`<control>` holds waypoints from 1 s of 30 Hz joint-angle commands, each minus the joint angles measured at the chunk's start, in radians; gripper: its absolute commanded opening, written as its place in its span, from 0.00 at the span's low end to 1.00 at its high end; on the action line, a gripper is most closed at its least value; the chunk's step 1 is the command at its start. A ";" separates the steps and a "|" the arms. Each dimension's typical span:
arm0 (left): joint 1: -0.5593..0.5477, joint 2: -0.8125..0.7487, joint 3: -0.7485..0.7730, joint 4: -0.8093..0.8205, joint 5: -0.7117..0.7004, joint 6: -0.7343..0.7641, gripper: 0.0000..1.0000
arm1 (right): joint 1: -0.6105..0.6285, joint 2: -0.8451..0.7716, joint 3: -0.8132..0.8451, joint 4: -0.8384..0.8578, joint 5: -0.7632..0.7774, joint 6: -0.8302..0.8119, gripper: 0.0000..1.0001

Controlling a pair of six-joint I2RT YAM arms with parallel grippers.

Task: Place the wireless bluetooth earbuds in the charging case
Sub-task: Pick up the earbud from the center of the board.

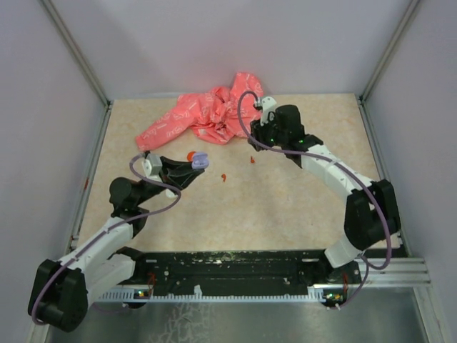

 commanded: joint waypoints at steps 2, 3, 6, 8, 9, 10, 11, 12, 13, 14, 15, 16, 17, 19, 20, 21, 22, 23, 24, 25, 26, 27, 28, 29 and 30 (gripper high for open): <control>0.005 -0.027 -0.011 -0.009 -0.058 0.037 0.00 | -0.051 0.108 0.048 0.034 0.102 -0.030 0.41; 0.007 -0.029 -0.013 -0.011 -0.066 0.043 0.00 | -0.058 0.138 0.061 0.029 0.117 -0.033 0.41; 0.009 -0.039 -0.019 -0.014 -0.089 0.046 0.00 | -0.080 0.243 0.102 0.015 0.141 -0.043 0.39; 0.010 -0.042 -0.022 -0.016 -0.102 0.042 0.00 | -0.092 0.289 0.125 0.012 0.152 -0.045 0.37; 0.011 -0.042 -0.022 -0.016 -0.107 0.036 0.00 | -0.095 0.311 0.142 0.010 0.159 -0.047 0.35; 0.011 -0.042 -0.023 -0.017 -0.107 0.033 0.00 | -0.098 0.332 0.155 0.007 0.168 -0.051 0.34; 0.011 -0.040 -0.021 -0.018 -0.104 0.032 0.00 | -0.099 0.350 0.168 0.005 0.176 -0.055 0.33; 0.012 -0.036 -0.020 -0.022 -0.099 0.032 0.00 | -0.099 0.369 0.181 0.002 0.185 -0.059 0.32; 0.012 -0.033 -0.018 -0.023 -0.095 0.032 0.00 | -0.101 0.388 0.196 -0.001 0.192 -0.064 0.32; 0.012 -0.029 -0.018 -0.021 -0.093 0.031 0.00 | -0.102 0.406 0.210 -0.004 0.201 -0.067 0.31; 0.012 -0.028 -0.019 -0.016 -0.094 0.031 0.00 | -0.104 0.424 0.225 -0.008 0.211 -0.070 0.31; 0.013 -0.028 -0.021 -0.014 -0.097 0.032 0.00 | -0.105 0.440 0.237 -0.010 0.220 -0.073 0.31; 0.014 -0.030 -0.022 -0.012 -0.102 0.032 0.00 | -0.107 0.457 0.252 -0.011 0.230 -0.076 0.31; 0.015 -0.034 -0.026 -0.015 -0.108 0.039 0.00 | -0.108 0.489 0.278 -0.017 0.244 -0.084 0.31; 0.015 -0.035 -0.023 -0.018 -0.110 0.042 0.00 | -0.109 0.505 0.290 -0.020 0.251 -0.088 0.31; 0.015 -0.036 -0.023 -0.023 -0.112 0.045 0.00 | -0.109 0.518 0.301 -0.023 0.257 -0.091 0.31; 0.015 -0.035 -0.023 -0.023 -0.110 0.046 0.00 | -0.109 0.534 0.314 -0.027 0.261 -0.096 0.31; 0.015 -0.035 -0.022 -0.027 -0.107 0.046 0.00 | -0.109 0.547 0.326 -0.036 0.262 -0.102 0.31; 0.015 -0.033 -0.020 -0.030 -0.102 0.047 0.00 | -0.109 0.557 0.339 -0.043 0.262 -0.106 0.31; 0.015 -0.032 -0.018 -0.031 -0.096 0.047 0.00 | -0.110 0.568 0.346 -0.044 0.263 -0.106 0.31; 0.015 -0.030 -0.017 -0.032 -0.092 0.047 0.00 | -0.110 0.575 0.350 -0.044 0.261 -0.107 0.31; 0.015 -0.029 -0.016 -0.032 -0.090 0.048 0.00 | -0.110 0.582 0.356 -0.045 0.256 -0.109 0.31; 0.016 -0.028 -0.016 -0.032 -0.088 0.046 0.00 | -0.110 0.591 0.361 -0.049 0.252 -0.109 0.31; 0.015 -0.026 -0.015 -0.032 -0.085 0.047 0.00 | -0.110 0.600 0.372 -0.055 0.250 -0.109 0.31; 0.015 -0.027 -0.015 -0.033 -0.084 0.046 0.00 | -0.110 0.609 0.379 -0.061 0.250 -0.110 0.31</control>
